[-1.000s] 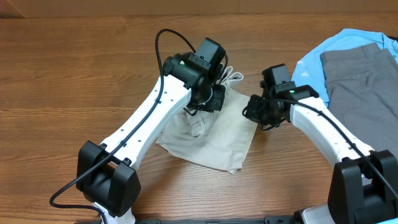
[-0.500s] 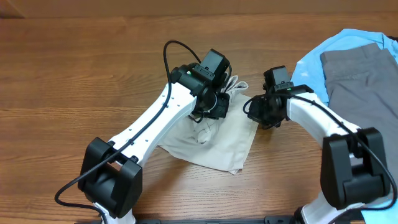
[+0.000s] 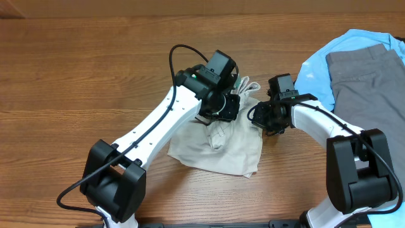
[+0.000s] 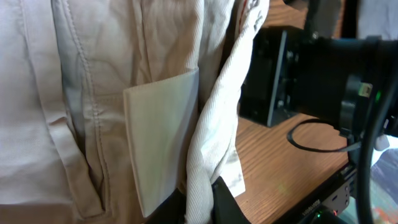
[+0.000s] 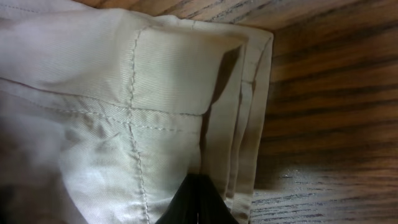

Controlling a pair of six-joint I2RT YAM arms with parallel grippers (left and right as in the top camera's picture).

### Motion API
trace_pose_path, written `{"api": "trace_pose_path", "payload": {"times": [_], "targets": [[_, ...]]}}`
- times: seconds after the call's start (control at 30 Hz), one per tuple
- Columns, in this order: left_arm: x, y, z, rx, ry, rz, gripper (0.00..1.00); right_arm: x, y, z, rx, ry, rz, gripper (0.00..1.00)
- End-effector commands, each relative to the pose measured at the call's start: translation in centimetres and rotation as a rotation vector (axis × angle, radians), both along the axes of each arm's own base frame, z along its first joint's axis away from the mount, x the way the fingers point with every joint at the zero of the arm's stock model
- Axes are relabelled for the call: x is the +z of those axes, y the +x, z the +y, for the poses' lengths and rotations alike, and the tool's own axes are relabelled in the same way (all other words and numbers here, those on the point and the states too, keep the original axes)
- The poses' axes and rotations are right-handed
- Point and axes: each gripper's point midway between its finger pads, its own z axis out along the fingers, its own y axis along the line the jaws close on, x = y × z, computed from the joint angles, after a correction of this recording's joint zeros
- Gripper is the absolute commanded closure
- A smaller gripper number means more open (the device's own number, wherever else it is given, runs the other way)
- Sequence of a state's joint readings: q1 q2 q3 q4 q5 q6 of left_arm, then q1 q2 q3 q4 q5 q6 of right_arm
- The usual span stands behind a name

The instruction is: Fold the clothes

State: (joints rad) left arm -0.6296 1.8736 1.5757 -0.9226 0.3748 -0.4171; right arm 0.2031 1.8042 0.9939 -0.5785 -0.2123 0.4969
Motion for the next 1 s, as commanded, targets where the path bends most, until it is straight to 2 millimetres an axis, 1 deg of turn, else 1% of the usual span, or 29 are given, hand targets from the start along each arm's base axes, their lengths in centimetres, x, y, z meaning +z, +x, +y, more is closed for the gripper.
{"api": "trace_pose_path", "payload": {"times": [0.0, 0.07, 0.13, 0.23, 0.3, 0.37, 0.43, 0.53, 0.63, 0.7, 0.73, 0.8, 0.9, 0.97], "targets": [[1.6, -1.7, -1.8, -0.046, -0.065, 0.006, 0.94, -2.2, -1.7, -0.2, 0.0, -0.014, 0.064, 0.96], [1.5, -1.6, -1.7, -0.034, -0.053, 0.004, 0.9, -2.2, -1.7, -0.2, 0.0, -0.015, 0.065, 0.96], [1.4, -1.6, -1.7, -0.024, -0.054, 0.011, 0.9, -2.2, -1.7, -0.3, 0.0, -0.016, 0.068, 0.96], [1.3, -1.7, -1.6, -0.012, -0.051, 0.02, 0.91, -2.2, -1.9, -0.3, 0.0, -0.017, 0.073, 0.96], [0.9, -1.7, -1.4, 0.01, -0.04, 0.029, 0.91, -2.2, -1.9, -0.3, 0.0, -0.017, 0.074, 0.96], [0.3, -1.6, -1.0, 0.02, -0.017, 0.026, 0.96, -2.2, -1.8, -0.3, 0.0, -0.017, 0.072, 0.96], [-0.1, -1.5, -0.5, 0.029, 0.009, 0.021, 0.96, -1.8, -1.4, -0.4, -0.006, -0.015, 0.063, 0.96], [-0.3, -1.4, -0.1, 0.019, 0.029, 0.006, 0.96, 0.4, -0.2, -1.0, -0.009, -0.018, 0.06, 0.96], [-0.4, -1.5, 0.2, 0.019, 0.038, 0.014, 0.96, 3.8, 0.9, -1.7, -0.009, -0.022, 0.06, 0.96], [-0.4, -1.6, 0.1, 0.015, 0.033, 0.019, 0.96, 5.5, 1.0, -2.0, -0.016, -0.023, 0.068, 0.96], [-0.4, -1.8, -0.1, 0.01, 0.029, 0.021, 0.96, 6.1, 0.6, -2.0, -0.018, -0.025, 0.086, 0.96], [-0.4, -1.9, -0.1, 0.008, 0.03, 0.021, 0.95, 6.6, -0.7, -1.9, -0.014, -0.016, 0.135, 0.96], [-0.4, -1.6, -0.1, 0.013, 0.033, 0.01, 0.96, 6.6, -3.8, -1.6, -0.008, 0.013, 0.263, 0.96], [-0.3, -1.3, -0.2, 0.022, 0.031, 0.002, 0.96, 6.2, -5.6, -1.8, -0.01, 0.002, 0.334, 0.96]]}}
